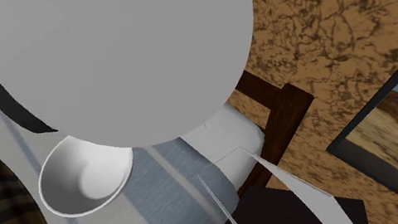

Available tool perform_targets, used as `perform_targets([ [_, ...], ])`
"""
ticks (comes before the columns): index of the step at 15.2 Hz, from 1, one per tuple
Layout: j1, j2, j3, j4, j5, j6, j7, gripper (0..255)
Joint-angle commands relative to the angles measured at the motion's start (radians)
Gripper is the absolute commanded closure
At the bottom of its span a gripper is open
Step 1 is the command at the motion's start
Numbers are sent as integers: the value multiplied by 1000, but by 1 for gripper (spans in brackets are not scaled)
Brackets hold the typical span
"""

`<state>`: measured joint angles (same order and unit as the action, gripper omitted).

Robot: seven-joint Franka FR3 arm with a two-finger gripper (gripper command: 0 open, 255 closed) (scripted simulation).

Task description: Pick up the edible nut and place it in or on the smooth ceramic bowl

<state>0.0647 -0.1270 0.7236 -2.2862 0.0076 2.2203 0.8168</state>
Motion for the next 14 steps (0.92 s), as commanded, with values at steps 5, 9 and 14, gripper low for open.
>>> perform_targets([
  [5, 5, -48, -15, 46, 35, -83, -31, 255],
  [9, 8, -73, -25, 81, 51, -138, -46, 255],
  [14, 9, -97, -37, 129, 64, -206, -61, 255],
])
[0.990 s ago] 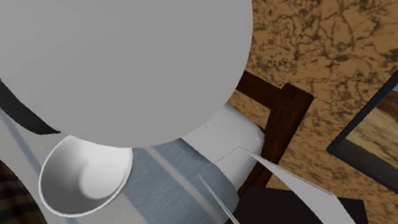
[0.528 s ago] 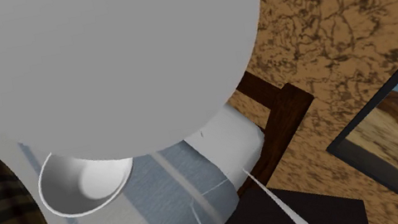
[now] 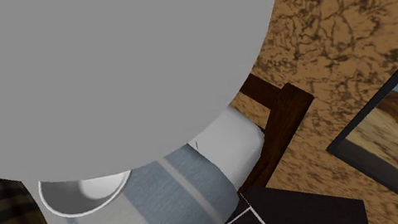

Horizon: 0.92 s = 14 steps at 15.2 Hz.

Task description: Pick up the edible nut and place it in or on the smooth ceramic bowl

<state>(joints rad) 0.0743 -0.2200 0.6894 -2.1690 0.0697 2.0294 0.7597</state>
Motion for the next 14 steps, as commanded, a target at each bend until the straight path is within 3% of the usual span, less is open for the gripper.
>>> perform_targets([
  [1, 0, -8, -5, 22, 4, -29, -6, 255],
  [14, 3, -45, -23, 134, 21, -171, -19, 255],
])
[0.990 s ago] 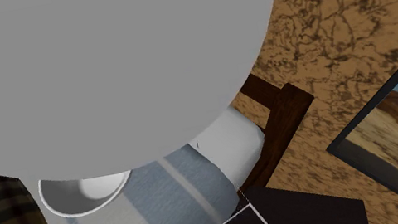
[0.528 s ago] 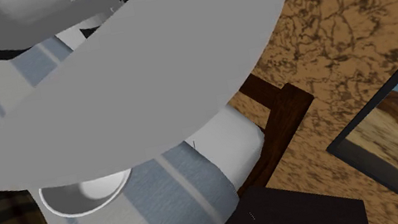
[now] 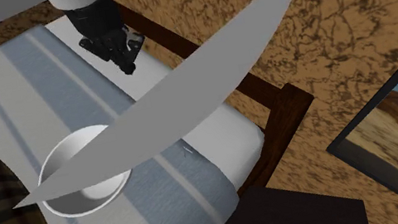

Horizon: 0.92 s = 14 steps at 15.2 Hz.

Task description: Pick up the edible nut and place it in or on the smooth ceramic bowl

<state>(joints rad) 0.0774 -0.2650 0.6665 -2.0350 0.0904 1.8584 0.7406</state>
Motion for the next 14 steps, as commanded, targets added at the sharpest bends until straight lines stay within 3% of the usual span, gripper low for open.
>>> perform_targets([
  [1, 0, 0, 0, 0, 0, 0, 0, 0],
  [8, -14, 304, 64, 131, -193, 124, 32, 0],
  [14, 59, 580, 49, 311, -384, 159, 59, 0],
])
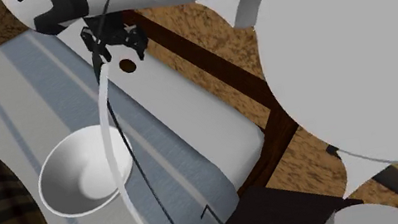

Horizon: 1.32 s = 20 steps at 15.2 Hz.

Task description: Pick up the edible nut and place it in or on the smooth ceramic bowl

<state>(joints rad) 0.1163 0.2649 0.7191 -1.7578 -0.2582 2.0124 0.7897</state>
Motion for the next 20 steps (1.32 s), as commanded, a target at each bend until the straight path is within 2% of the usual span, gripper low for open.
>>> perform_targets([
  [1, 39, 95, -11, 70, -63, 5, 10, 0],
  [4, 89, 203, -35, 169, -122, 1, 0, 0],
  [12, 99, 248, -57, 131, -157, 76, 21, 0],
  [19, 99, 248, -57, 131, -157, 76, 21, 0],
  [20, 99, 248, -57, 131, -157, 76, 21, 255],
])
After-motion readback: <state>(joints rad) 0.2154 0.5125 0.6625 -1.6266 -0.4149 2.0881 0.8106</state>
